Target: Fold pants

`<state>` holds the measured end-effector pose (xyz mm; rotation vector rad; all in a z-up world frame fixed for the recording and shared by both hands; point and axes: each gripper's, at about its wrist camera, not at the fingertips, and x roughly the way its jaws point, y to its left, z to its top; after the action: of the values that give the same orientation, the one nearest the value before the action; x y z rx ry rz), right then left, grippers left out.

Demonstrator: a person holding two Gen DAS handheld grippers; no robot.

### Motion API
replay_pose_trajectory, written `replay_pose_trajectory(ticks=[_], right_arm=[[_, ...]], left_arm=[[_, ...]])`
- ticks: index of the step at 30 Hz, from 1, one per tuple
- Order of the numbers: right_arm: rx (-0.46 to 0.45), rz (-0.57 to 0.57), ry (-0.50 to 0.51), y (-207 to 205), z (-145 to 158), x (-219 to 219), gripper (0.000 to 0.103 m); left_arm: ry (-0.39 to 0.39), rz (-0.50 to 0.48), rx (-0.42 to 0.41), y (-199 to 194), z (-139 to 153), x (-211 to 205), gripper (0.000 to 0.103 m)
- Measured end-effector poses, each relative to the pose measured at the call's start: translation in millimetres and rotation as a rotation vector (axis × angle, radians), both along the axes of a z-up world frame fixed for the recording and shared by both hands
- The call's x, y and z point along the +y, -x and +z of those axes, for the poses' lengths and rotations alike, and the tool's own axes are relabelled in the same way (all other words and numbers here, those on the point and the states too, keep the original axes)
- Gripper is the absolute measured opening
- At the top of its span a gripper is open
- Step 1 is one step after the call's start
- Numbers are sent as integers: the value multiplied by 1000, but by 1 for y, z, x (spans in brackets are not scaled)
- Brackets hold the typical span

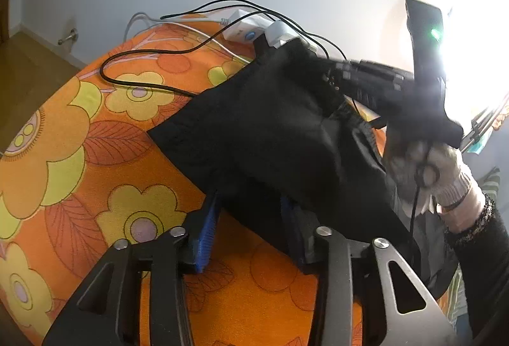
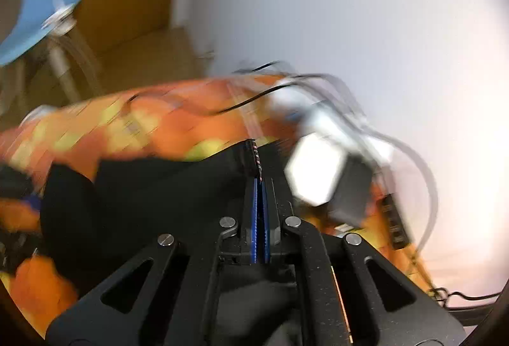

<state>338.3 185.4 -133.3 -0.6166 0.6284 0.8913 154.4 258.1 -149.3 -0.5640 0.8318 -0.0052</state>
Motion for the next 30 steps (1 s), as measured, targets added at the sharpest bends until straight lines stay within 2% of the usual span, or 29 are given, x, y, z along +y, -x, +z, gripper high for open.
replay_pose_trajectory(ticks=[3,6,9,11,12,13,15,18,21,23,27,30], right_arm=[[-9,-72,4,-16,-1,1,3],[-33,-79,45,-19,-13,6,3],[39,-58,35,-23,-14,8,3],[54,-67,12,-23,-8,5,4],[52,-71,10,-23,-4,4,11],[49,-79,6,-22,1,2,26],[55,-97,-20,-17,11,-6,51],[103,-71,-79,8,29,-33,51],[185,-39,-87,44,30,-52,51],[248,15,-48,82,20,-65,51],[243,83,75,137,-10,-71,51],[260,90,106,147,-24,-68,51]], left_arm=[[-23,15,-5,-4,2,2,46],[-37,29,-4,-8,3,5,46],[-19,40,3,-13,0,9,46],[-1,51,14,-18,-5,12,46],[13,59,19,-21,-7,15,46],[34,67,12,-23,-8,18,46],[61,73,10,-28,-8,24,46],[98,93,5,-34,-8,34,44],[157,91,-16,-32,-9,40,43],[183,84,-27,-28,-8,42,43],[242,76,-41,-21,-4,45,44],[236,62,-54,-18,2,42,46]])
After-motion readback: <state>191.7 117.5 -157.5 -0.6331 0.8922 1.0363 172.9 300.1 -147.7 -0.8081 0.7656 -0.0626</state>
